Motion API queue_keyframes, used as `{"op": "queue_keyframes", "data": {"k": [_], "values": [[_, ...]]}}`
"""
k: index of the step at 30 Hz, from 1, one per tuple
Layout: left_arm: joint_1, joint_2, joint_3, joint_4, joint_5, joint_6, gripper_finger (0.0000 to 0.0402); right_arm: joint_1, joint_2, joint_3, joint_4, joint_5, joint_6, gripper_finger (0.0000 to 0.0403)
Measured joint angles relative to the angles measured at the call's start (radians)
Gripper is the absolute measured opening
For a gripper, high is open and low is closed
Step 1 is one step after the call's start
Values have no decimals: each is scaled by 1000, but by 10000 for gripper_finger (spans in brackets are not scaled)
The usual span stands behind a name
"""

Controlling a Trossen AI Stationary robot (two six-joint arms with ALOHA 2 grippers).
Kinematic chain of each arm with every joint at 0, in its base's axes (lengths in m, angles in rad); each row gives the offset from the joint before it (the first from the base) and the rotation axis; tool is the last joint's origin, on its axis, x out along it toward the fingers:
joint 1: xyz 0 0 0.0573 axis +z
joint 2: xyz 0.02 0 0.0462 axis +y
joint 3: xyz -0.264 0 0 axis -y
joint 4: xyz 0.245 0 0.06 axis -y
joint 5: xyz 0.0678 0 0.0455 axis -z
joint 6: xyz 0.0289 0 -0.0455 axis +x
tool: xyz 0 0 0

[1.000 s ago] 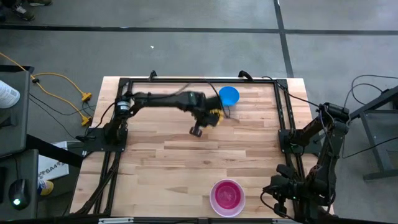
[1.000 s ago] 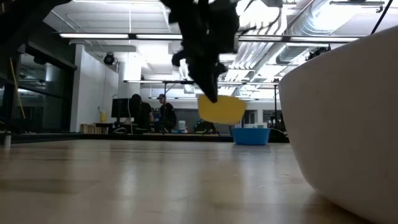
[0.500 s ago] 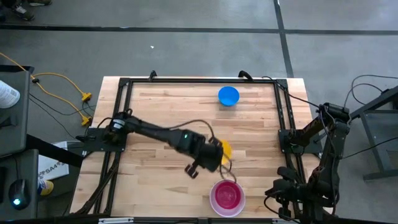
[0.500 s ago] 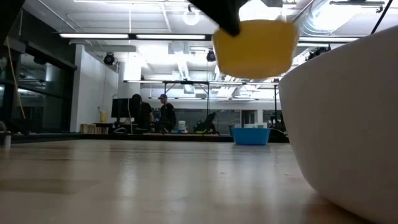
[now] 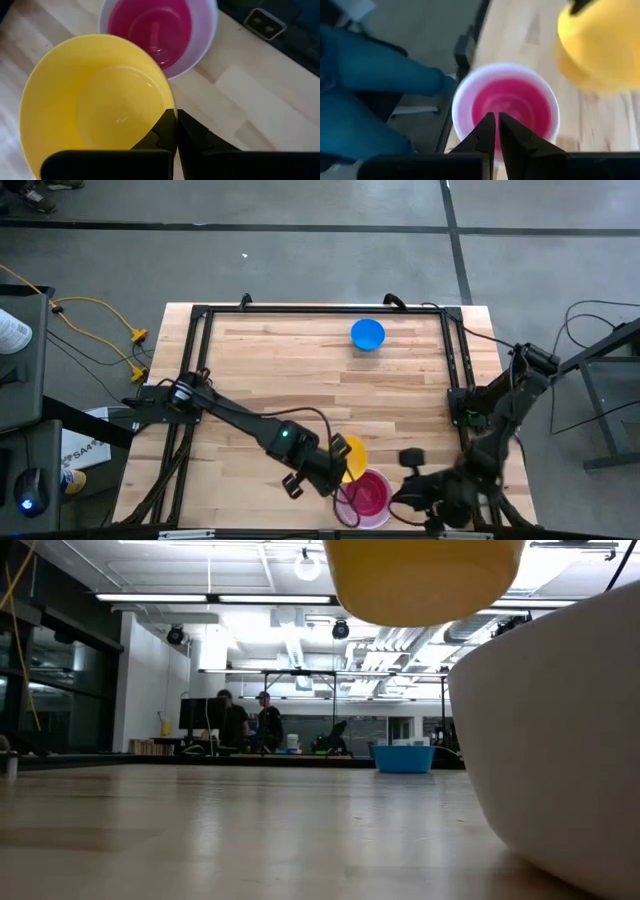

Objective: Nest bowls inside each other
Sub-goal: Stack the yellow bowl on the red bowl

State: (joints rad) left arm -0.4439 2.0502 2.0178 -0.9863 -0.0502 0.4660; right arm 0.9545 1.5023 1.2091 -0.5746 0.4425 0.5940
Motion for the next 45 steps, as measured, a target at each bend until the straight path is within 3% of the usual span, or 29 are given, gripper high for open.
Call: {"op": "queue_keyframes", "data": {"k": [5, 13, 23, 38, 45], "values": [[-30, 0, 0, -1, 10, 0, 0, -88, 12, 0, 88, -153, -304, 15], [-50, 0, 0, 3, 14, -10, 0, -151, 12, 0, 124, -183, -593, 15], [-47, 0, 0, 13, 16, -49, 0, -244, 12, 0, 116, -268, -689, 16], [-47, 0, 0, 19, 44, -82, 0, -290, 24, 0, 124, -272, -755, 71], [-49, 1, 0, 10, 66, -109, 0, -295, 40, 0, 135, -278, -788, 74]]}}
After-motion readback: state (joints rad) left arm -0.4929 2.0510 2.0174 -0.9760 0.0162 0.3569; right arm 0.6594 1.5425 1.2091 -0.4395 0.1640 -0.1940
